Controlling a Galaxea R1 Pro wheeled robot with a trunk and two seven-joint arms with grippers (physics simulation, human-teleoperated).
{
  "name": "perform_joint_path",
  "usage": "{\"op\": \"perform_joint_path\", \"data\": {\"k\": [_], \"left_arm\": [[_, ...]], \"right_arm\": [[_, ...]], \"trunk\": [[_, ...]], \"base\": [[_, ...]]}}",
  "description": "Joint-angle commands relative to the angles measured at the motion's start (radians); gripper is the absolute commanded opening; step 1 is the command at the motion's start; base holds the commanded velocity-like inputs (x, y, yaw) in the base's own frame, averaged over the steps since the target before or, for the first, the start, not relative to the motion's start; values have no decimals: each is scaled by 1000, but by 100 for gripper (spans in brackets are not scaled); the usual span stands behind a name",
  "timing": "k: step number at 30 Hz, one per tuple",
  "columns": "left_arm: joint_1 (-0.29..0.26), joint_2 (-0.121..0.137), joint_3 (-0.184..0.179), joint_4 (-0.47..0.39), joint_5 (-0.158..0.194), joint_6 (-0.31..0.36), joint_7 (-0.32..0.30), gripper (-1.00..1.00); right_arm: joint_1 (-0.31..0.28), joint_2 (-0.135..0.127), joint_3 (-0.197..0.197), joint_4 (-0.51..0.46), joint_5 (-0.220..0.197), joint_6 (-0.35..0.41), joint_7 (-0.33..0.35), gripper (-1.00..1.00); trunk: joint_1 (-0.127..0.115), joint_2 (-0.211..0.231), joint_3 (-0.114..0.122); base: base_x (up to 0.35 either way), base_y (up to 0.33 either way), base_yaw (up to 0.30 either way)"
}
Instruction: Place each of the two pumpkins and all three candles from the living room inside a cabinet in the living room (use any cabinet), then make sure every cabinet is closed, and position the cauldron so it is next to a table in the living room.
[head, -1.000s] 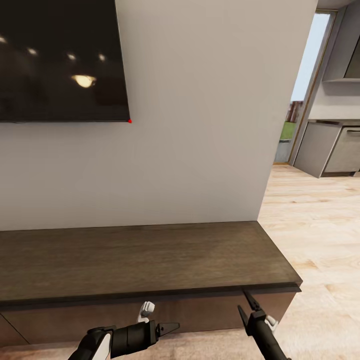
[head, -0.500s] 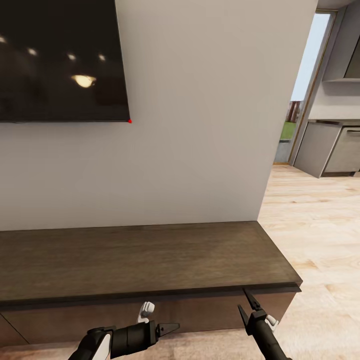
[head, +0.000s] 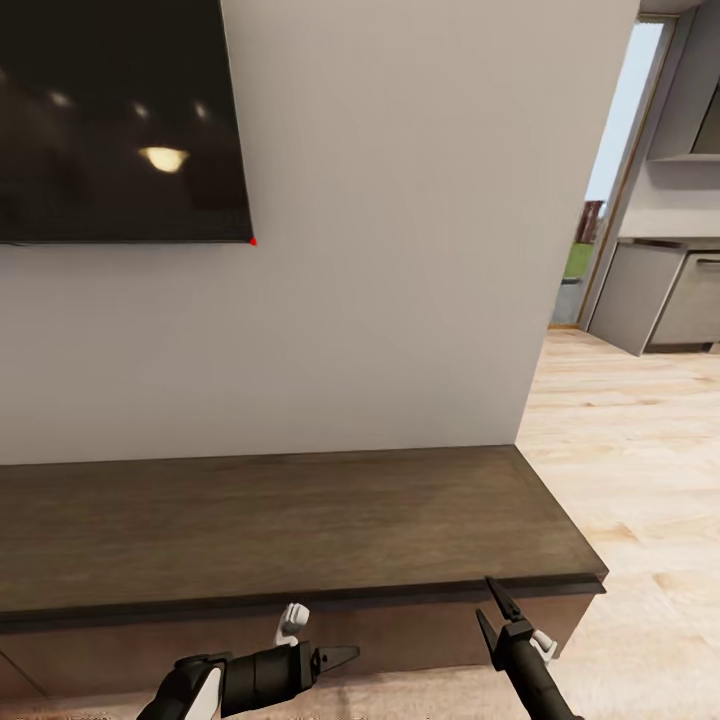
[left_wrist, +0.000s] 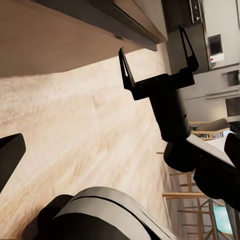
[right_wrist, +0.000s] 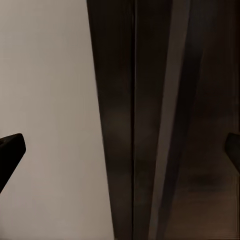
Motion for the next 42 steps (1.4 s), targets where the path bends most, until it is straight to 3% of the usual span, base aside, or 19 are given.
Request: {"op": "perform_joint_path", "data": {"k": [1,10,14,24,27,42], "left_arm": [[0,1,-2,0,7,7,1,100],[0,1,-2,0,7,7,1,100],[0,0,-2,0,7,7,1,100],[0,-1,-2,0,7,7,1,100],[0,-1,-2,0,7,7,1,100],[0,2,-2,0,7,7,1,100]], "right_arm": [[0,0,0,0,-10,10,2,100],[-1,1,0,0,-9,9,2,100],[-1,1,0,0,-9,9,2,100],[-1,0,0,0,-9,9,2,100],[-1,1,0,0,-9,9,2,100],[0,1,0,-1,-9,10,2,100]], "trunk": [[0,-1,-5],[1,-1,-9],[2,-2,-24],[2,-2,-24],[4,-3,-36],[4,-3,-36]], "base": [[3,-1,0],[0,0,0],[0,0,0],[0,0,0],[0,0,0],[0,0,0]]}}
